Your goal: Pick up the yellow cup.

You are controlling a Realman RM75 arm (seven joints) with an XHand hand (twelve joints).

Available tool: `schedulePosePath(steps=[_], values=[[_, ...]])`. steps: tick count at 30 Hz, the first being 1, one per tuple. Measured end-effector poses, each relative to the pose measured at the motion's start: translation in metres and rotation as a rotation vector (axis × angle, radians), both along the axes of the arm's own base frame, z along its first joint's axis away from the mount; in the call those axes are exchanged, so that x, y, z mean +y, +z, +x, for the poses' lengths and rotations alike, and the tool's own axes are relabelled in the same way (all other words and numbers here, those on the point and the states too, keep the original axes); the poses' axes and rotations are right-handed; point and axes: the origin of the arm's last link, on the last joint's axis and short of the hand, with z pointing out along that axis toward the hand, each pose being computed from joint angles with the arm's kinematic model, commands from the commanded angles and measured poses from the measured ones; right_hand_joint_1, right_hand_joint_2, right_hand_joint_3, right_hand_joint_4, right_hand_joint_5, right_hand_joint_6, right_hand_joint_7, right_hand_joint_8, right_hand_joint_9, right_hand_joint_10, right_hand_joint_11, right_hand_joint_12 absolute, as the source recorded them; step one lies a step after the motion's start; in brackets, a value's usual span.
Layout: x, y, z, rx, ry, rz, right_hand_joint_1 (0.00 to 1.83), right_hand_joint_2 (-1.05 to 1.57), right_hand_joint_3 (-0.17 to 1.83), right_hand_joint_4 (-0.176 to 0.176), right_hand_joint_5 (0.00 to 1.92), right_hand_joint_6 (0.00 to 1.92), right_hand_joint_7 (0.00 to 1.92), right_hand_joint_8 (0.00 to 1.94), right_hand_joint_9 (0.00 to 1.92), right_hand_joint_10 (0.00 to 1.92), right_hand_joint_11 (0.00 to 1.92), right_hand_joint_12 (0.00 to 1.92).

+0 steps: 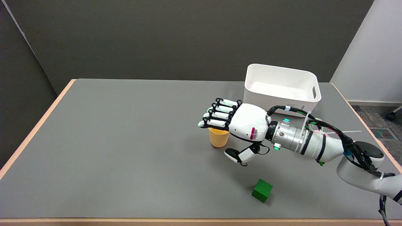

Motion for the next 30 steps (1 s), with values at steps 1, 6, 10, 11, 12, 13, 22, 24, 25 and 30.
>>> schedulePosePath(steps=[1,6,10,11,12,13,22,24,25,30], values=[[0.000,0.001,0.000,0.004,0.003,-0.007,0.71,0.62,1.02,0.095,0.22,0.51,0.27,0.37,0.14,0.58,0.00,0.98],[-0.004,0.005,-0.001,0.018,0.010,-0.034,0.71,0.62,1.03,0.104,0.23,0.53,0.28,0.37,0.15,0.58,0.00,0.98],[-0.007,0.009,-0.003,0.032,0.015,-0.056,0.71,0.63,1.03,0.107,0.24,0.54,0.28,0.38,0.16,0.58,0.00,0.98],[-0.008,0.009,-0.004,0.035,0.016,-0.061,0.71,0.63,1.03,0.107,0.24,0.54,0.29,0.38,0.16,0.58,0.00,0.98],[-0.009,0.010,-0.005,0.038,0.016,-0.068,0.71,0.63,1.03,0.108,0.24,0.54,0.29,0.38,0.16,0.58,0.00,0.98],[-0.010,0.012,-0.006,0.042,0.016,-0.075,0.71,0.63,1.03,0.108,0.24,0.54,0.29,0.38,0.16,0.58,0.00,0.99],[-0.017,0.021,-0.015,0.062,0.005,-0.128,0.75,0.64,0.98,0.113,0.27,0.52,0.32,0.33,0.18,0.56,0.00,1.02],[-0.018,0.023,-0.017,0.066,0.001,-0.138,0.75,0.64,0.98,0.116,0.27,0.53,0.32,0.33,0.18,0.56,0.00,1.02],[-0.018,0.024,-0.018,0.067,-0.002,-0.143,0.74,0.64,0.99,0.116,0.27,0.54,0.31,0.34,0.17,0.56,0.00,1.01],[-0.021,0.027,-0.024,0.066,-0.013,-0.166,0.73,0.66,0.98,0.116,0.30,0.63,0.30,0.35,0.17,0.56,0.00,0.96]])
